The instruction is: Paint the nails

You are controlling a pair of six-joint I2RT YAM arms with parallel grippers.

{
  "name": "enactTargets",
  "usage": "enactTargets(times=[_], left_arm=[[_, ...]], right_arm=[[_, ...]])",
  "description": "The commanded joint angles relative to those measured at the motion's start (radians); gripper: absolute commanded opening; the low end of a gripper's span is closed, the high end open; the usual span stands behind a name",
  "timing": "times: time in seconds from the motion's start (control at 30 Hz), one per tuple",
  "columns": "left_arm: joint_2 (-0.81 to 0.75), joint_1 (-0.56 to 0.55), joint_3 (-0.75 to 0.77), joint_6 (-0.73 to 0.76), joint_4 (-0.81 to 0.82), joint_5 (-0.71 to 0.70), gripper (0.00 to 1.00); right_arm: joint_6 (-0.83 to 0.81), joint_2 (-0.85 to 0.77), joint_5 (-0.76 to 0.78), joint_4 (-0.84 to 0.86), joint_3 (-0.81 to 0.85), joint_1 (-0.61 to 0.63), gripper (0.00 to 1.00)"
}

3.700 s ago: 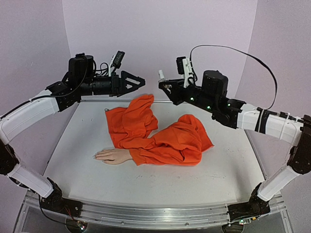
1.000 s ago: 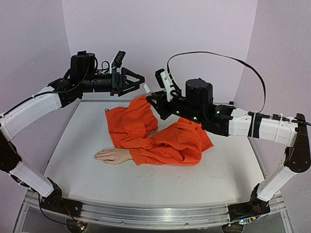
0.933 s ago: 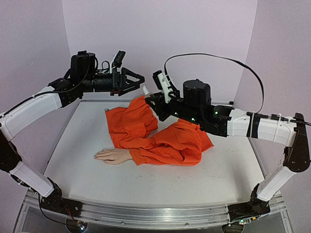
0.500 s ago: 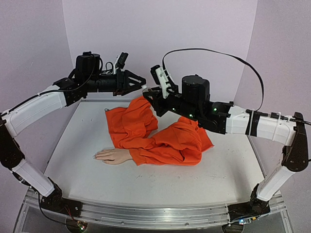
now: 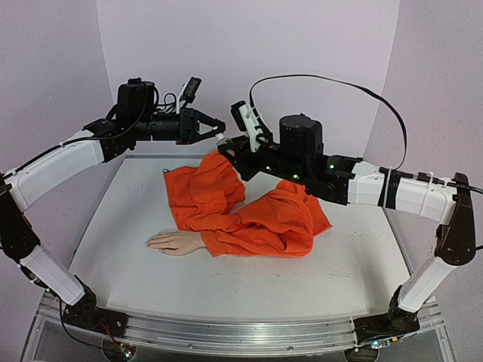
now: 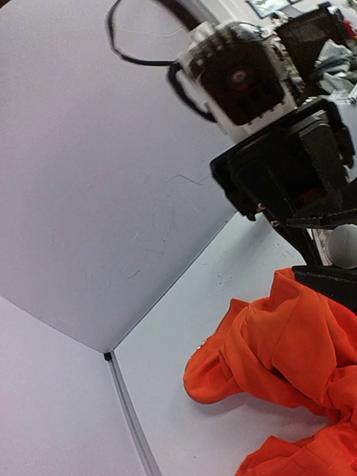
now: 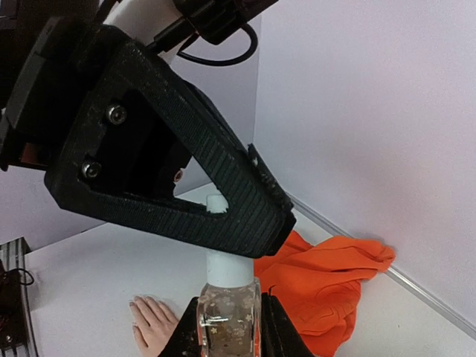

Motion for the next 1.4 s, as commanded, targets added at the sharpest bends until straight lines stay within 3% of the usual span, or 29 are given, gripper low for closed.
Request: enactTargets(times=[0.0,0.07,0.1,0.2,0.33,0.4,0.43,0.5,0.6,0.67,0.73,0.83,0.97,1.07,1.17,1.37], left_arm=[[0.012,-0.032,0.027,0.214,0.018,0.368,0.0],[0.012,-0.032,0.029,0.266,0.018,0.479,0.0],[0.013,-0.032,0.036,0.281,0.018,0.515,0.0],[0.034,-0.035,0.079,0.304,0.018,0.604,0.0],[0.054,-0.042,0.116,0.314,0.018,0.634,0.0],[0.049,-0.039,0.115,0.301,0.02,0.583,0.0],[0.042,-0.032,0.108,0.291,0.02,0.532,0.06],[0.025,-0.01,0.083,0.254,0.02,0.417,0.37],[-0.01,0.042,0.039,0.173,0.02,0.279,0.69],[-0.036,0.062,0.013,0.133,0.02,0.244,0.84],[-0.066,0.062,-0.011,0.12,0.019,0.214,0.9],[-0.102,0.062,-0.024,0.092,0.018,0.155,0.91],[-0.122,0.062,-0.03,-0.015,0.018,0.003,0.85],[-0.083,0.052,-0.002,-0.072,0.019,0.001,0.82],[-0.058,0.029,0.018,-0.072,0.02,0.015,0.8],[-0.063,-0.003,0.028,-0.035,0.02,0.013,0.66]], right_arm=[[0.143,-0.053,-0.603,0.23,0.039,-0.115,0.0],[0.337,-0.077,-1.025,0.517,-0.026,-0.182,0.0],[0.463,-0.083,-1.155,0.674,-0.053,-0.193,0.0],[0.65,-0.09,-1.312,0.826,-0.04,-0.196,0.0],[0.713,-0.136,-1.302,0.88,-0.075,-0.196,0.0],[0.692,-0.154,-1.263,0.867,-0.111,-0.207,0.0],[0.664,-0.164,-1.235,0.842,-0.129,-0.216,0.0],[0.536,-0.19,-1.163,0.704,-0.156,-0.227,0.0],[0.246,-0.243,-0.917,0.353,-0.164,-0.227,0.0],[0.164,-0.266,-0.712,0.255,-0.184,-0.226,0.0],[0.134,-0.271,-0.54,0.208,-0.195,-0.225,0.0],[0.091,-0.259,-0.403,0.155,-0.178,-0.201,0.0],[-0.003,-0.224,-0.103,0.155,-0.16,-0.084,0.0],[-0.032,-0.177,0.028,0.152,-0.123,-0.024,0.0],[-0.032,-0.135,0.099,0.153,-0.086,0.011,0.0],[-0.036,-0.082,0.153,0.151,-0.046,0.048,0.0]])
